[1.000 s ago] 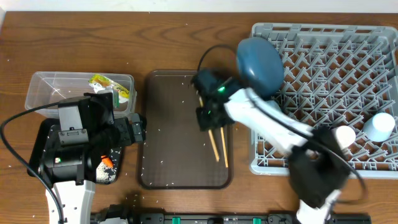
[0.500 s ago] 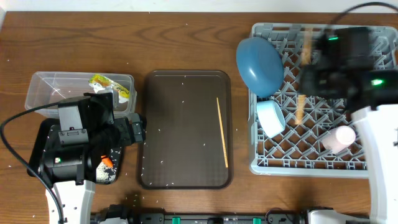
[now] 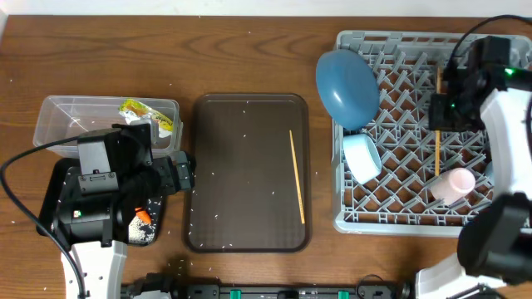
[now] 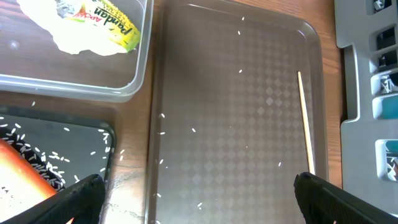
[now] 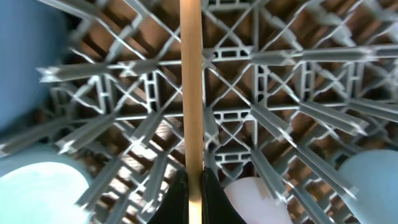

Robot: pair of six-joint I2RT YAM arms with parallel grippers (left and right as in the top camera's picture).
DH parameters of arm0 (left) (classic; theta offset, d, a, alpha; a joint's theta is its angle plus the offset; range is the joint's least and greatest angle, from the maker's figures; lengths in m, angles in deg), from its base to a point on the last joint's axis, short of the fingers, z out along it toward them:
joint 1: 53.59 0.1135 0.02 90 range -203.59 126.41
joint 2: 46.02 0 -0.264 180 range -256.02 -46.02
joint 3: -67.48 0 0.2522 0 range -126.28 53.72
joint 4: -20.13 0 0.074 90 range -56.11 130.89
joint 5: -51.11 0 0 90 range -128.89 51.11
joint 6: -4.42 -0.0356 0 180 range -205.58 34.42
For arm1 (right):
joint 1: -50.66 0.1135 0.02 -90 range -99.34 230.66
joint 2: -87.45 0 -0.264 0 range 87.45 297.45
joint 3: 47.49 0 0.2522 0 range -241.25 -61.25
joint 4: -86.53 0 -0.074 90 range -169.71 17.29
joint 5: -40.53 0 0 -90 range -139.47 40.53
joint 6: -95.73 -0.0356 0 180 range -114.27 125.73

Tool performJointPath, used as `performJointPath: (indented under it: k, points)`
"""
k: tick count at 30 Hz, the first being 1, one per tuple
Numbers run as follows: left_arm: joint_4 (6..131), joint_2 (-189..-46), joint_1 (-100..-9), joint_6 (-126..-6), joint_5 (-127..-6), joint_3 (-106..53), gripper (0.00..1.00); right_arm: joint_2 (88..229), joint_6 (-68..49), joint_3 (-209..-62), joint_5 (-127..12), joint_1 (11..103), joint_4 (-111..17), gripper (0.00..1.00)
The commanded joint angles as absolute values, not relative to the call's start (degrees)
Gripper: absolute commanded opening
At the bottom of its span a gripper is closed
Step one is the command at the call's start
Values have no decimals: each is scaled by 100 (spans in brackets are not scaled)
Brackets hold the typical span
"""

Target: Sort waste into correct bins and load items into the dishwasher rack

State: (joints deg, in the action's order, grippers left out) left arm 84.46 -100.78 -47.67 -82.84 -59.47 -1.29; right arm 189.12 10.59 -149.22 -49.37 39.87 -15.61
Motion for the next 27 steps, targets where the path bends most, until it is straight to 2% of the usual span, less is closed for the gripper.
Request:
performJointPath:
  k: [1,2,3,7,12,16,20,22,27]
  points:
    - [8444,-10067,-4739,-8341,-5875,-260,98,19065,1291,-14887,-4843,4074,-1642,16]
    - [8444,-10067,-4739,-8341,-5875,-260,98,19041,1291,-14913,-4841,4140,-1631,28]
    - [8444,-10067,-4739,-8341,-5877,-260,98,18986,1289,-14965,-4843,4225,-1587,33]
    - [8444,-10067,-4739,-8341,-5877,-260,98,18565,1287,-15169,-5257,4754,-1426,40]
    - [8444,-10067,-4739,-8341,-5877,-260,98,17815,863,-15197,-6190,5921,-1436,43]
    - [8444,-10067,-4739,-8341,-5877,-260,98,17655,-84,-15193,-5991,7248,-1653,43]
    - [8444,-10067,-4739,-8341,-5875,-260,98,17968,-1172,-15048,-5445,8267,-1889,45]
    - [8444,-10067,-4739,-8341,-5877,-260,98,18285,-1778,-14992,-4942,8627,-1919,50]
    - [8444,-10067,-4739,-8341,-5877,-260,98,19288,-2329,-14989,-4714,9027,-1928,48]
